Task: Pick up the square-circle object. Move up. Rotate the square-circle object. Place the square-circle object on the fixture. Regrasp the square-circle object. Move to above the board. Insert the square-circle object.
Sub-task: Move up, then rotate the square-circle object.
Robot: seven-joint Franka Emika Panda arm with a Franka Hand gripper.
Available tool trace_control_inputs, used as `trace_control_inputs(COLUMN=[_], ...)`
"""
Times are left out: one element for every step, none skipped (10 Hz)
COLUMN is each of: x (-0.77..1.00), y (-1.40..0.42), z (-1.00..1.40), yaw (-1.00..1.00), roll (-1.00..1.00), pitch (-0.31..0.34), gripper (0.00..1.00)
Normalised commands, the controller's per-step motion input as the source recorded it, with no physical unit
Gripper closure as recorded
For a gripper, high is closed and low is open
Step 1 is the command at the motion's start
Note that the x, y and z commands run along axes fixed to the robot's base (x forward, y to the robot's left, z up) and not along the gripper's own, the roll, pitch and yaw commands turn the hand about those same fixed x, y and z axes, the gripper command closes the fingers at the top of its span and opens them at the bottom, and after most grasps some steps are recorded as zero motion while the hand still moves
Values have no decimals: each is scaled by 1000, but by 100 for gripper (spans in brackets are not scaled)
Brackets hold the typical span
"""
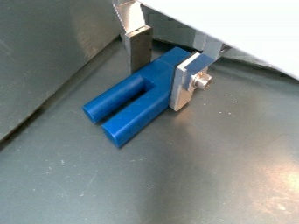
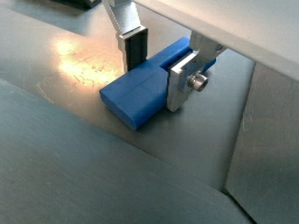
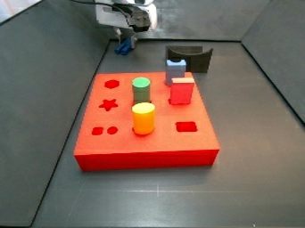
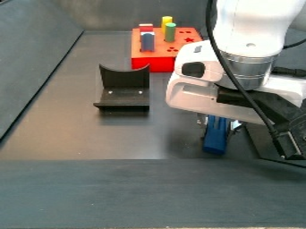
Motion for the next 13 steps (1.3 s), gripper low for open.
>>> trace_control_inputs(x=[-1,-21,-14,-8,-7,-9,-14,-18,446,446,368,321,177], y=[14,10,5,3,2,-2,-7,-14,-1000,-1000,-1000,-964,-666], z=[822,716,653,525,433,348,247,185,600,575,570,578,458], yaw=[14,5,-1,-9,-12,-7,-2,5,0,2,9,13,21], roll=[13,20,24,35,48,67,92,102,0,1,30,45,71], pitch=[-5,37,60,107,133,147,160,167,0,-6,69,96,124], gripper=[100,100,100,100,100,100,100,100,100,100,100,100,100])
